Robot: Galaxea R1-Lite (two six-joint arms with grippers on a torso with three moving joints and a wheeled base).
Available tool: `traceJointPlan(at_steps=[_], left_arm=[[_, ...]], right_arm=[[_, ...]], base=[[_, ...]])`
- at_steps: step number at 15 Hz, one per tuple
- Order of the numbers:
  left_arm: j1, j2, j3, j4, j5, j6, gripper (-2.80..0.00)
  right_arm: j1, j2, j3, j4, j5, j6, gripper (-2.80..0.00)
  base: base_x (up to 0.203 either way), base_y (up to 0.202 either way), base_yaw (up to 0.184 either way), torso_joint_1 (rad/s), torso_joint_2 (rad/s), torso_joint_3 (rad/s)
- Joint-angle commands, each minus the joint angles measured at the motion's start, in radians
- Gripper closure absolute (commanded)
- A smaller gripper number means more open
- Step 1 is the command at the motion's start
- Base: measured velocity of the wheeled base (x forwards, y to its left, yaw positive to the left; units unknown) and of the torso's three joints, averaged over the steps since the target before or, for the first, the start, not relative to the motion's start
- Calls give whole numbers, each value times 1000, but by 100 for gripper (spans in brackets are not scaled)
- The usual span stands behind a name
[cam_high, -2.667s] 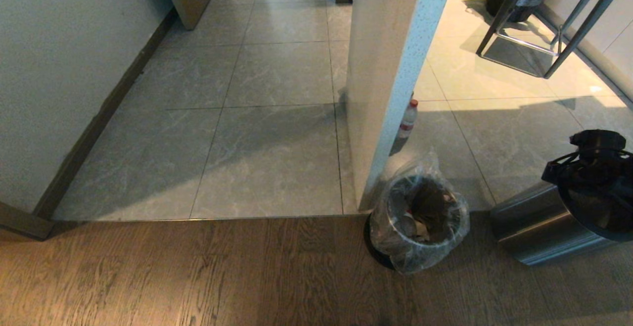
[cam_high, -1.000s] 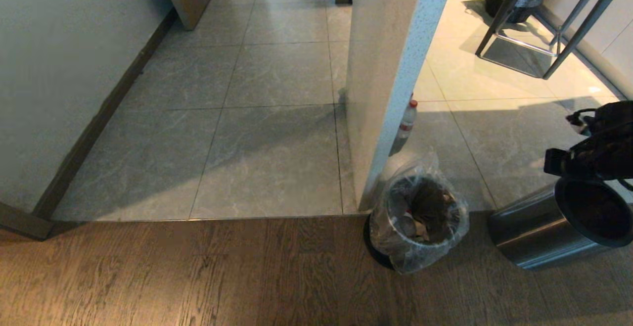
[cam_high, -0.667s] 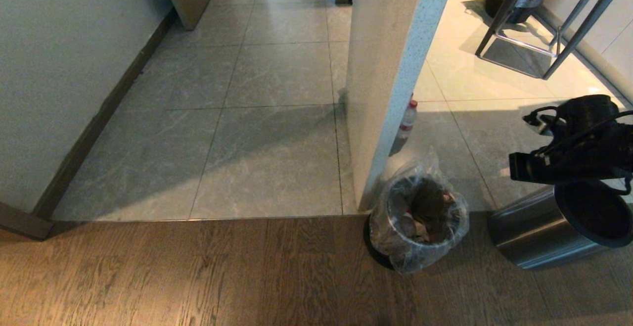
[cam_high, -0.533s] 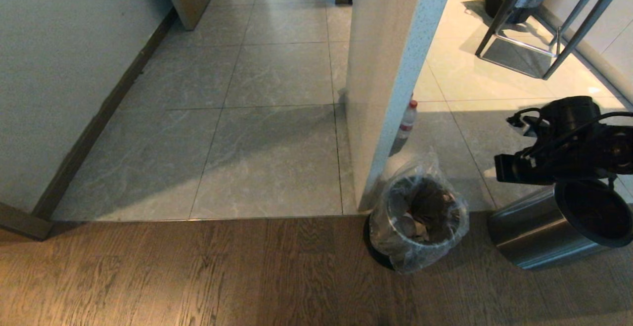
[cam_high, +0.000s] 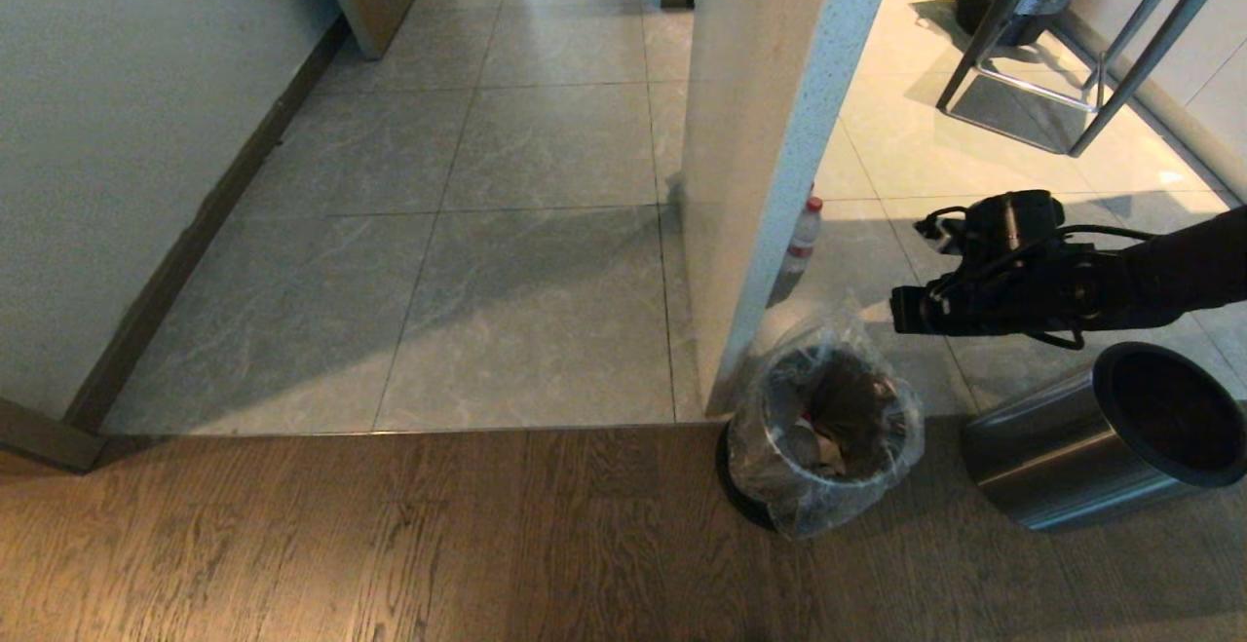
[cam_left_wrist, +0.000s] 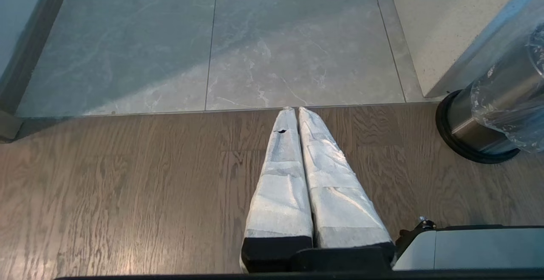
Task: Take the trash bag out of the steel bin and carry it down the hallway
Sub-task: Pick up the trash bag
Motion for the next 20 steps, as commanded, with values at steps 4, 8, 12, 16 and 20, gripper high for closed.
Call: traceJointPlan(at_steps=[4,8,12,16,20], left_arm=[[0,0,0,0,0,-1,0],[0,0,0,0,0,-1,0],[1,0,0,0,0,-1,0],[0,0,0,0,0,-1,0],[0,0,0,0,0,-1,0]], right_arm=[[38,182,-119,-9,3,-4,-280],[38,284,-214,-36,0,-8,-280],[40,381,-305,-79,-2,-2,-280],[40,376,-304,-80,0,-9,0],[45,330,-281,-72,-1,1,0]], base=[[0,0,0,0,0,0],[0,0,0,0,0,0],[0,0,0,0,0,0],[0,0,0,0,0,0],[0,0,0,0,0,0]])
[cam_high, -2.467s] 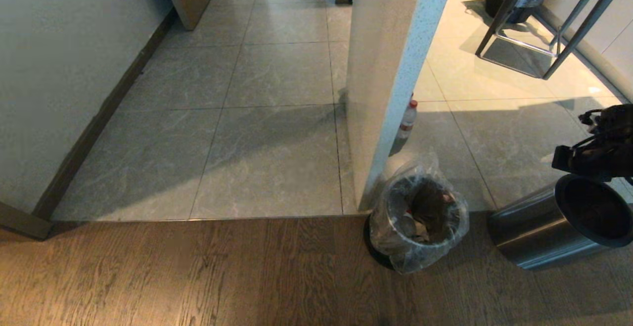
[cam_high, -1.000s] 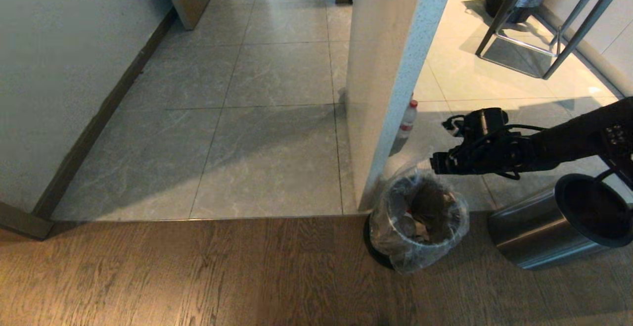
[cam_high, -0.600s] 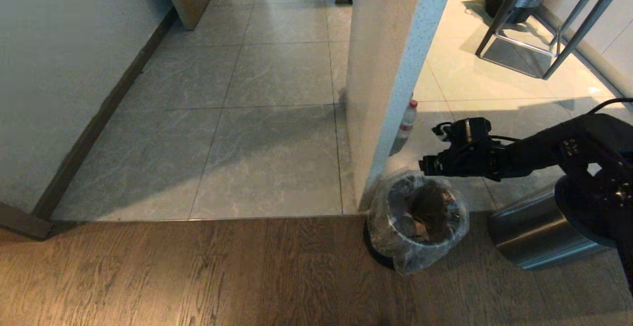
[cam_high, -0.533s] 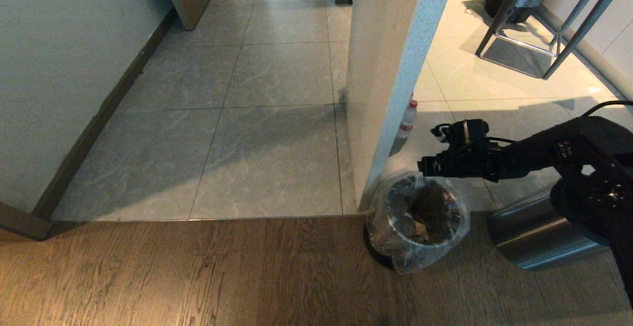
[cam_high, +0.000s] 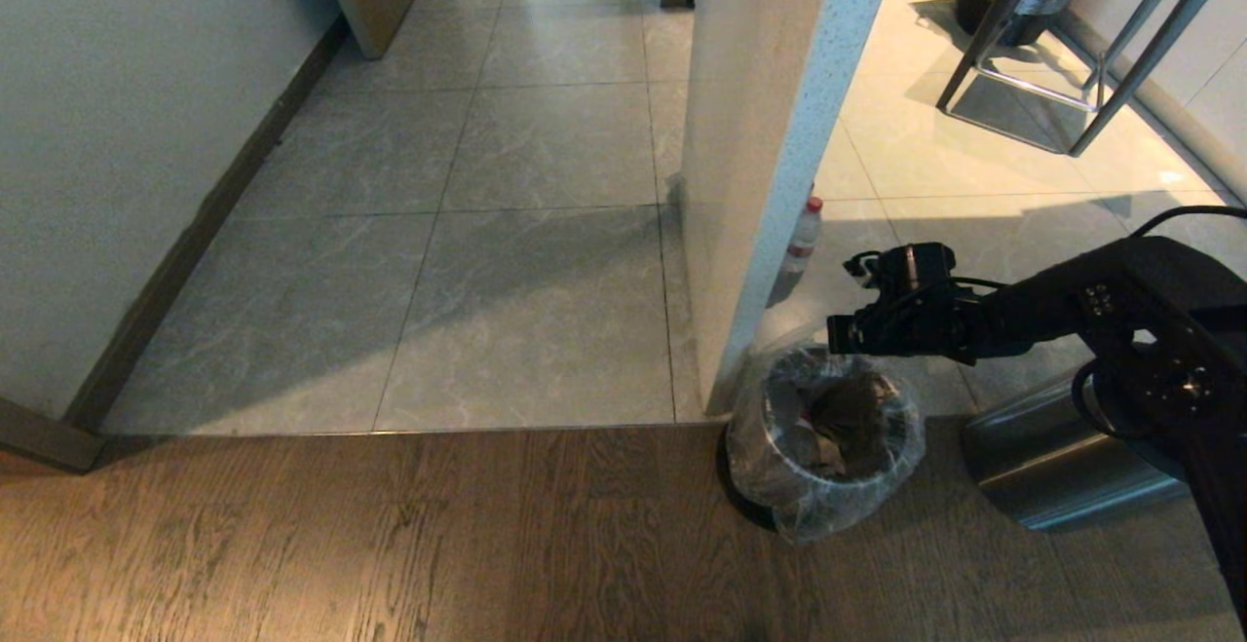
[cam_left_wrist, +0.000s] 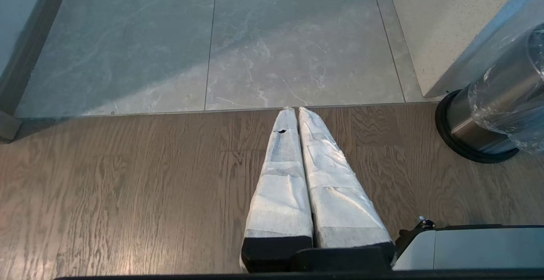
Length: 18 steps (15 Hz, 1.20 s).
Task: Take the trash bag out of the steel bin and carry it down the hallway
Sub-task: Pick up the trash bag
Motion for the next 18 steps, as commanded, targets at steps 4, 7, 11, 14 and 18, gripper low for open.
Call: traceJointPlan(at_steps=[4,7,11,14,18], left_arm=[[0,0,0,0,0,-1,0],[0,0,0,0,0,-1,0],[0,0,0,0,0,-1,0],[0,0,0,0,0,-1,0],[0,0,0,0,0,-1,0]], right_arm=[[23,-142,51,47,4,4,0],[40,-276,177,99,3,4,0],[79,-455,472,135,-41,-19,0],[137,-503,609,80,-188,-80,0],[188,-456,645,-6,-247,-141,0]], base=[[0,0,0,0,0,0],[0,0,0,0,0,0],[0,0,0,0,0,0],[0,0,0,0,0,0],[0,0,0,0,0,0]])
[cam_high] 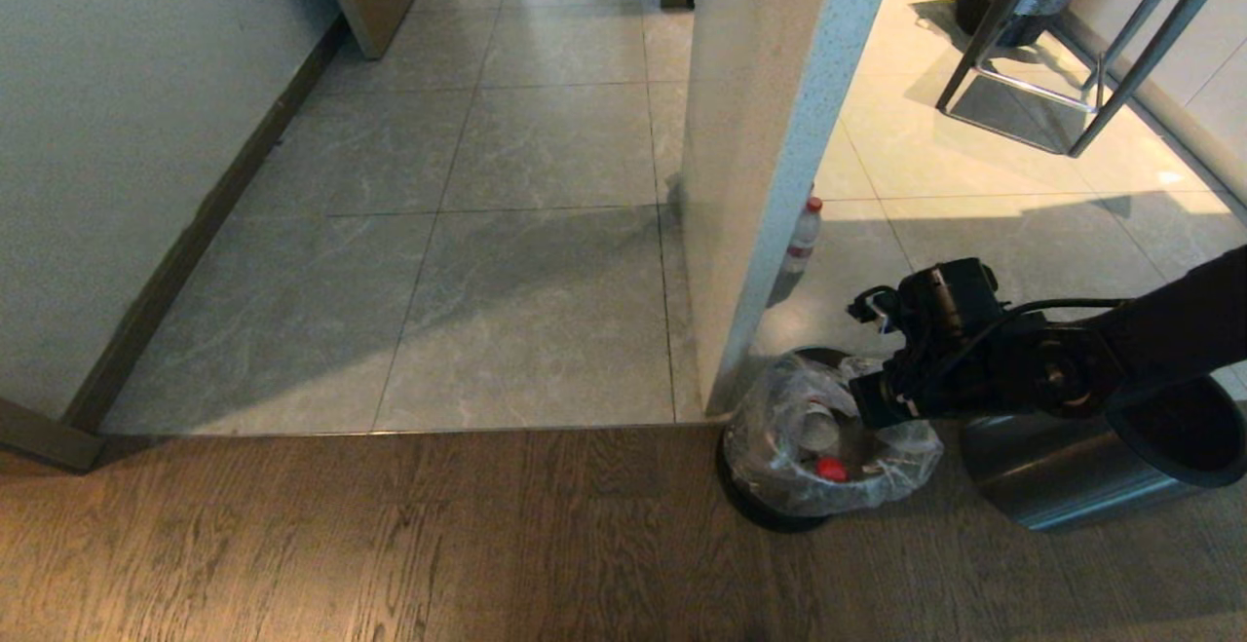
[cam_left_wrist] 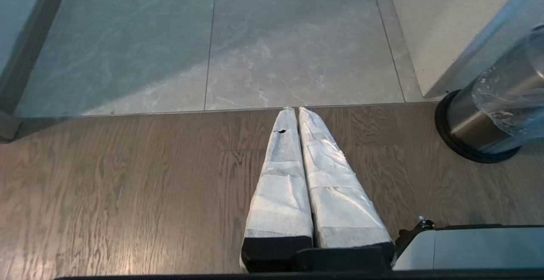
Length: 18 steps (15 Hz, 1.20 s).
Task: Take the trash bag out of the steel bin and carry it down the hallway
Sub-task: Pick up the trash bag
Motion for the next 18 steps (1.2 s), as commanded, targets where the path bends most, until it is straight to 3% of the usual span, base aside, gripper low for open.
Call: traceJointPlan(at_steps=[1,2,6,11,18], left_arm=[[0,0,0,0,0,-1,0],[0,0,0,0,0,-1,0],[0,0,0,0,0,-1,0],[0,0,0,0,0,-1,0],[0,0,0,0,0,-1,0]], right_arm=[[17,48,5,-35,-9,-10,0],[22,78,2,-77,-14,-14,-280],[24,131,-14,-115,-25,-52,-280],[32,44,18,-110,-17,-92,-280],[55,250,-101,-119,-22,-101,-280]], base=[[0,0,0,0,0,0],[0,0,0,0,0,0],[0,0,0,0,0,0],[0,0,0,0,0,0],[0,0,0,0,0,0]])
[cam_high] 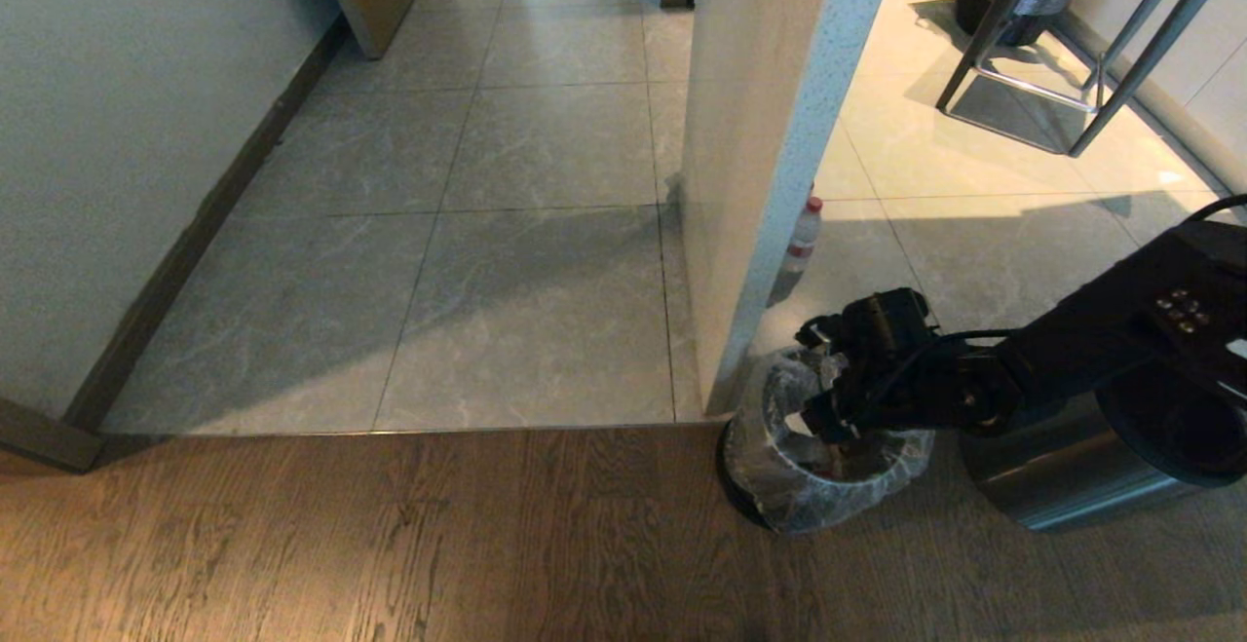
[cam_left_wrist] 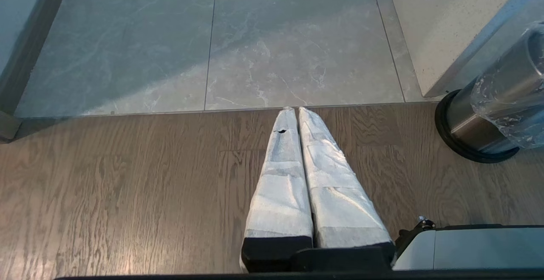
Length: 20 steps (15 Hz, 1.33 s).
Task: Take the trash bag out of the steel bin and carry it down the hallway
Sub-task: Pick up the trash bag
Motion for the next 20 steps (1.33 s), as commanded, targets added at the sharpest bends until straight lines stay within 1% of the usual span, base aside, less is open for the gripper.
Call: traceJointPlan(at_steps=[1,4,7,9,12,13,15,20], left_arm=[[1,0,0,0,0,0,0],[0,0,0,0,0,0,0],[0,0,0,0,0,0,0],[0,0,0,0,0,0,0],[0,0,0,0,0,0,0],[0,0,0,0,0,0,0],[0,0,0,0,0,0,0],[0,0,0,0,0,0,0]], right_arm=[[3,93,-54,-3,-1,-2,-280],[-11,156,-127,-9,-1,-2,-280],[-54,171,-140,-10,3,-6,-280],[-81,166,-136,0,5,-27,-280],[-86,200,-156,7,3,-16,-280],[-86,221,-181,10,5,-13,-280],[-86,241,-222,56,31,-11,-280],[-98,236,-223,68,66,-3,-280]], base=[[0,0,0,0,0,0],[0,0,0,0,0,0],[0,0,0,0,0,0],[0,0,0,0,0,0],[0,0,0,0,0,0],[0,0,0,0,0,0],[0,0,0,0,0,0],[0,0,0,0,0,0]])
